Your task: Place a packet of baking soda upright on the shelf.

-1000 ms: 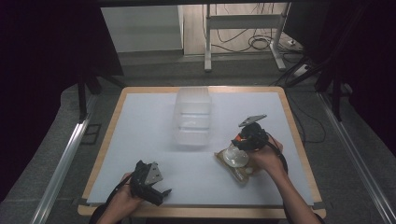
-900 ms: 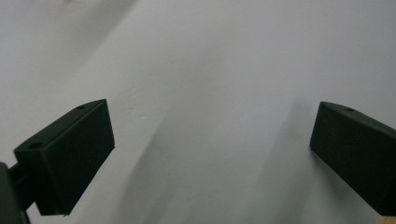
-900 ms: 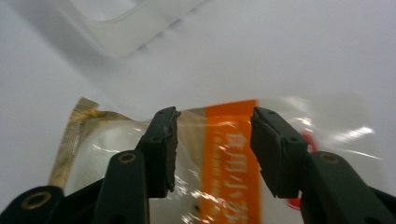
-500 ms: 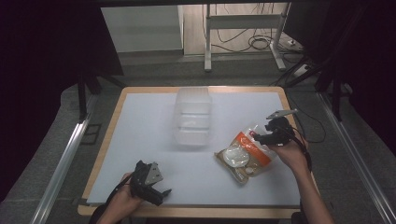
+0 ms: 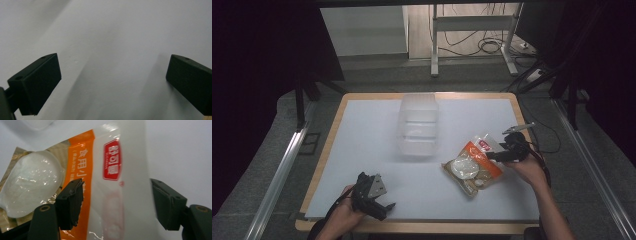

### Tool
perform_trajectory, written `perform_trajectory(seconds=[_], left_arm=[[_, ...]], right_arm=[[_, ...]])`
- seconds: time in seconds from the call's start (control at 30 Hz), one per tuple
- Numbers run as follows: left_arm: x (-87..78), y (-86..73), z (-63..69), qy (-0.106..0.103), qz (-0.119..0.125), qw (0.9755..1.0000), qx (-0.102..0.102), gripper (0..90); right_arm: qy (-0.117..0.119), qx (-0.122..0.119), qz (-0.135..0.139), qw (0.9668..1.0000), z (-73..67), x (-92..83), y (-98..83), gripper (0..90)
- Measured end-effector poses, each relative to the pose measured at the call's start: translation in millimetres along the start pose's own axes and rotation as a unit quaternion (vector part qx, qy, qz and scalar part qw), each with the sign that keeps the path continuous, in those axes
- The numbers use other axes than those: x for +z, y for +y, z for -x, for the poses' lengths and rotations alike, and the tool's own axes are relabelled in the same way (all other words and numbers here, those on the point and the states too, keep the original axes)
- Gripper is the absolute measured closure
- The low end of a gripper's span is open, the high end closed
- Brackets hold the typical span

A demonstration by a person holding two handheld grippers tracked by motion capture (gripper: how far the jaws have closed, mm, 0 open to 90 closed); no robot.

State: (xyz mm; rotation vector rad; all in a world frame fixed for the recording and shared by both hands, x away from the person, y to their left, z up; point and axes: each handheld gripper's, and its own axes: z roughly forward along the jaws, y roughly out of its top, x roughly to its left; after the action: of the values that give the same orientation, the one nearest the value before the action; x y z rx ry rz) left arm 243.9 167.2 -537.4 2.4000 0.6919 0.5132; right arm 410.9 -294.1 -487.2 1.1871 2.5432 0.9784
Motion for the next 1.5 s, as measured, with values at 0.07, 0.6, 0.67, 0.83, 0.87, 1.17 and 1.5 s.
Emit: perform_trajectory(seconds=[0.07, 0.6, 0.67, 0.83, 0.87, 1.17, 1.5], left_arm=[[-0.1, 0.0, 0.0, 0.000, 0.000, 1.0000, 0.000, 0.0], [0.0, 0.1, 0.3, 0.000, -0.001, 1.0000, 0.002, 0.0], [0.0, 0.1, 0.3, 0.000, -0.001, 1.0000, 0.002, 0.0], [0.0, 0.2, 0.3, 0.000, -0.001, 1.0000, 0.002, 0.0], [0.1, 0.2, 0.3, 0.001, -0.001, 1.0000, 0.002, 0.0], [0.0, 0.0, -0.7, 0.004, 0.001, 1.0000, -0.003, 0.0], [-3.1, 0.0, -5.5, 0.002, 0.013, 0.9996, -0.023, 0.0]], right_arm=[[0.014, -0.002, -0.004, 0.9999, -0.7, 3.9, -0.1, 32.6], [0.085, 0.010, -0.024, 0.9961, -13.5, 15.1, 0.8, 53.4], [0.082, 0.016, -0.032, 0.9960, -13.5, 15.7, -0.2, 62.7], [0.066, 0.017, -0.031, 0.9972, -12.2, 9.0, -0.6, 87.9], [0.066, 0.017, -0.026, 0.9973, -13.1, 6.2, 0.5, 88.2], [0.062, -0.017, 0.013, 0.9979, -38.3, -21.7, 19.3, 88.6], [0.068, -0.052, 0.032, 0.9958, -71.2, -43.0, 36.9, 88.7]])
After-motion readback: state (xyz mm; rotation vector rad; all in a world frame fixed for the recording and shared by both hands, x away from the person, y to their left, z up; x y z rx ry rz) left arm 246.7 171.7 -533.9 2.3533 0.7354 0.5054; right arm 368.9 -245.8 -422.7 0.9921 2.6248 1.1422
